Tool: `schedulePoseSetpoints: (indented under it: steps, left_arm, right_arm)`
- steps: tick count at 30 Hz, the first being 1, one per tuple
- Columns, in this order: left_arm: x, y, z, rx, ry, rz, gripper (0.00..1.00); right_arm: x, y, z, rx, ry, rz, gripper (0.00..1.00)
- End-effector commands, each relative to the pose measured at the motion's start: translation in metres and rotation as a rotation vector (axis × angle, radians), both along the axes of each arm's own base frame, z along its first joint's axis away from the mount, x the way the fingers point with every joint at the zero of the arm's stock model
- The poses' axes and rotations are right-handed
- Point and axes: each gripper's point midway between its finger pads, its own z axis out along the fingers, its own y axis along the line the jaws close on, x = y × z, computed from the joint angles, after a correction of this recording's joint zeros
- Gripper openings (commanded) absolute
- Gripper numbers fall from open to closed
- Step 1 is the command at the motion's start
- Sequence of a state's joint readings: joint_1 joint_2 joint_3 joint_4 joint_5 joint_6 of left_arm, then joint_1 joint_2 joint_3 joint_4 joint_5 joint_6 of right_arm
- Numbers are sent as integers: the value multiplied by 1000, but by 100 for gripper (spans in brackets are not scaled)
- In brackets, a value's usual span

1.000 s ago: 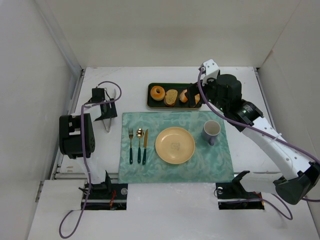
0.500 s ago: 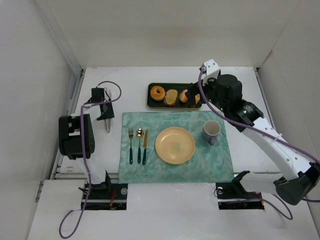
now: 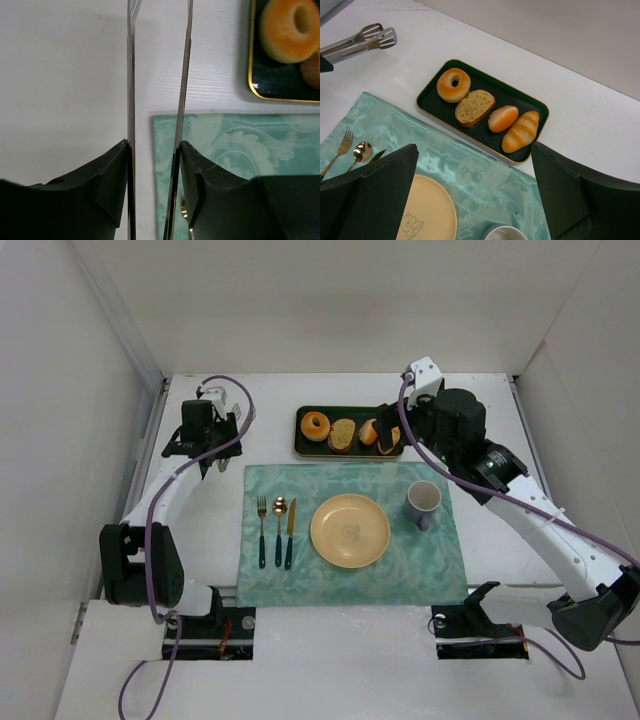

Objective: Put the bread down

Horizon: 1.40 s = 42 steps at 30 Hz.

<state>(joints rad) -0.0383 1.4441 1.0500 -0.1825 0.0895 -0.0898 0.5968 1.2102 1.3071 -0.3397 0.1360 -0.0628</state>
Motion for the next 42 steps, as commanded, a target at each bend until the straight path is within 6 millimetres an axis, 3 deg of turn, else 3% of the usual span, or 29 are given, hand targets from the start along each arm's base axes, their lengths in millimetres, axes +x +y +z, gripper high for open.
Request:
schedulePoseSetpoints:
  steps: [1,5,7,11,19,23,30,32,33,38,42]
  left_arm:
    - [1,-15,54,-43,-118,-47,39]
    - [-16,-47,81,-90,-160,-145,39]
    - [-23,-61,84,-125,-153,-190,39]
    - [-31,-87,86,-184,-140,-271,40]
    - [-24,-130,70,-206,-90,-371,40]
    - [-12,-137,63,-183,-72,-365,40]
    - [10,-133,49,-87,-54,-319,40]
    - [17,-132,54,-70,-68,-311,40]
    - [19,-132,45,-60,-49,-316,40]
    - [29,-135,42,-36,-43,-314,40]
    - [36,-137,27,-24,-13,-320,40]
  right_arm:
    - [2,-6,20,38,-70,-37,100]
    - [0,-12,29,52,-95,-55,100]
    - [0,-14,29,42,-100,-64,100]
    - [0,-18,31,44,-109,-83,100]
    - [1,-23,38,41,-141,-100,100]
    - [1,-22,34,35,-133,-100,100]
    - [1,-22,34,35,-133,-100,100]
    - [1,-22,34,35,-133,-100,100]
    - [1,-22,34,35,-133,-100,100]
    - [1,-22,34,35,-133,-100,100]
    - [1,-22,34,35,-133,-100,100]
